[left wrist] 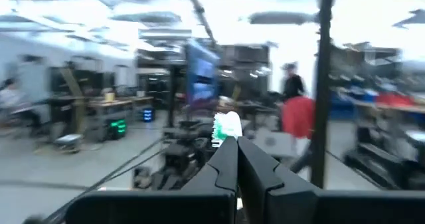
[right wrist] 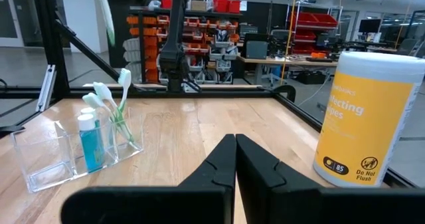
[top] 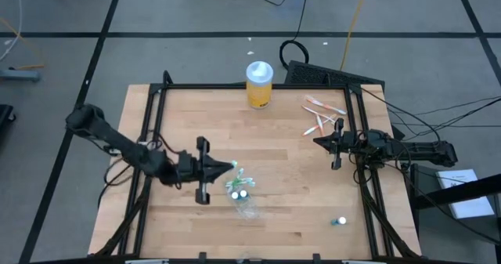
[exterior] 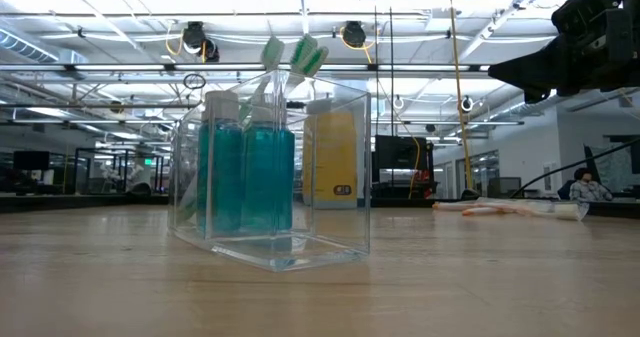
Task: Pick & Place toothbrushing station
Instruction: Put the green toothbrush into the transparent organizer
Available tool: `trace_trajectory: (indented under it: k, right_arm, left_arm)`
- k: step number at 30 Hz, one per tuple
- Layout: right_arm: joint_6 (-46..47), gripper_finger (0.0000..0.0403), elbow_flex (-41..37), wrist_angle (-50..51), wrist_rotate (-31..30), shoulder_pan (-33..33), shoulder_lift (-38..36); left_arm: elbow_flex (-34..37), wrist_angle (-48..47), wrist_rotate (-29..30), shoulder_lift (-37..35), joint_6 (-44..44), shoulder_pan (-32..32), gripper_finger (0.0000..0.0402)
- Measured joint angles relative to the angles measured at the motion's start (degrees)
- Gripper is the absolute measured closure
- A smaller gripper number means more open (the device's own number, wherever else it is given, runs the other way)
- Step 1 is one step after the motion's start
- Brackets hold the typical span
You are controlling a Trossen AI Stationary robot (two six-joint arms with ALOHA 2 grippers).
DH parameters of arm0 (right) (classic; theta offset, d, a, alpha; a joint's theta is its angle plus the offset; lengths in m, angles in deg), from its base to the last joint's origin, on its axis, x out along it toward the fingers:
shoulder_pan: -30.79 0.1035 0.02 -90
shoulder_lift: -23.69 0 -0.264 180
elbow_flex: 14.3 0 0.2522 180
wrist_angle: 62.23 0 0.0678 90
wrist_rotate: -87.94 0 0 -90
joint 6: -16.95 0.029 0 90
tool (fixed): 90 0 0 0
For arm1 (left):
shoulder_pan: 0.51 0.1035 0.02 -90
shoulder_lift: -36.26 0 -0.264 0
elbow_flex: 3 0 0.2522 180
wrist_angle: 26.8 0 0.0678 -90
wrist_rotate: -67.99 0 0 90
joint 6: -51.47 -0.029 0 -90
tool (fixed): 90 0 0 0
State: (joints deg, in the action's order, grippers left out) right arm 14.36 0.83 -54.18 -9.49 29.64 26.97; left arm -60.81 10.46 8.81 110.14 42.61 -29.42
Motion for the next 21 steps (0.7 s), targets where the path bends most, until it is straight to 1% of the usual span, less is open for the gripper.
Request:
trace_trajectory:
  k: [2, 3, 6, 8, 13, 21]
  right_arm:
    - [0.0, 0.0399, 0.0, 0.0, 0.0, 0.0, 0.0]
    - [0.0, 0.0399, 0.0, 0.0, 0.0, 0.0, 0.0]
    - [0.0, 0.0399, 0.0, 0.0, 0.0, 0.0, 0.0]
    - [0.0, 0.0399, 0.0, 0.0, 0.0, 0.0, 0.0]
    - [0.0, 0.0399, 0.0, 0.0, 0.0, 0.0, 0.0]
    - [0.0, 0.0399, 0.0, 0.0, 0.0, 0.0, 0.0]
  left_arm:
    - [3.2, 6.7, 4.7, 2.6, 0.2, -1.3, 0.0401]
    - [4.5, 10.2, 5.9, 4.4, 0.0, -1.7, 0.0401]
    - [7.2, 21.1, 6.4, 9.2, -0.4, -1.9, 0.0401]
    - [7.9, 26.0, 7.1, 12.2, -0.5, -1.9, 0.0401]
    - [8.1, 30.3, 12.4, 18.6, -4.2, -2.2, 0.0401]
    - [8.1, 31.8, 20.1, 22.3, -3.4, -2.2, 0.0401]
